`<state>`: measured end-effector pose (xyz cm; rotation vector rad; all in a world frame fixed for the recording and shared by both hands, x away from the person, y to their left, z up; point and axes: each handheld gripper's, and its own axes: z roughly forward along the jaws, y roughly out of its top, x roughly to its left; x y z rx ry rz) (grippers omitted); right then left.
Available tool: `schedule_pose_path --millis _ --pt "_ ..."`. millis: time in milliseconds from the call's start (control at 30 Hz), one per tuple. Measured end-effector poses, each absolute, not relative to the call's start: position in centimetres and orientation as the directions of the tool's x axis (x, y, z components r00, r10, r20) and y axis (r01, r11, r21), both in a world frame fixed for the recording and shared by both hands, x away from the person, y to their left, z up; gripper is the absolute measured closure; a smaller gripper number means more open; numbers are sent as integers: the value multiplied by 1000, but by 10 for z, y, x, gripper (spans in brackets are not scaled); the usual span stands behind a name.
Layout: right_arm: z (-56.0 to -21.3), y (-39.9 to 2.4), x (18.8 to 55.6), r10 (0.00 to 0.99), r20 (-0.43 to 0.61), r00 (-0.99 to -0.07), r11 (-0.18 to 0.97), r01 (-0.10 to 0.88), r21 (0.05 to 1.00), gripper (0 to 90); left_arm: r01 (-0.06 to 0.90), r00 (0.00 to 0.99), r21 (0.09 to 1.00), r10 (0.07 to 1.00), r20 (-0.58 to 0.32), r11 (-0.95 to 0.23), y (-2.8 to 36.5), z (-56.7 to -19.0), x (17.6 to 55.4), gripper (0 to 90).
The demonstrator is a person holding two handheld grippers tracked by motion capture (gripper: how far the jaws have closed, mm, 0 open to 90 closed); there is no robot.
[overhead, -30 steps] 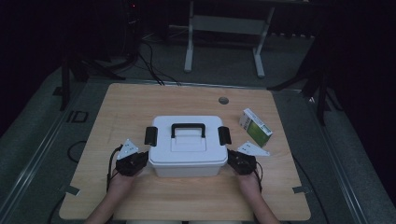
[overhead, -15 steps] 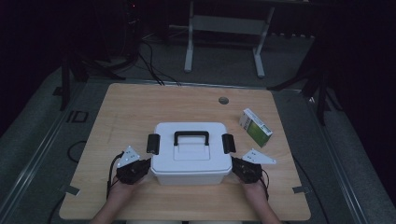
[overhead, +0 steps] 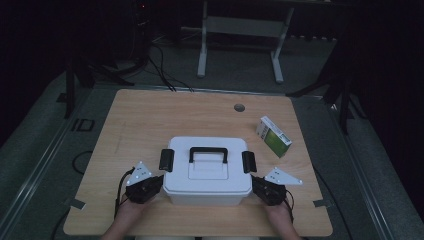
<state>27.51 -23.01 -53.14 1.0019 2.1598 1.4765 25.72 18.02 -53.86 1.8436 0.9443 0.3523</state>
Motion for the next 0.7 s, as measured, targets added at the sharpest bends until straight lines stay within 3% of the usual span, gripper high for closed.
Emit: schedule_pose_path --millis 700 --pt "-532 -240 269 718 112 -687 205 362 909 900 447 680 870 711 -178 -209 173 -539 251 900"
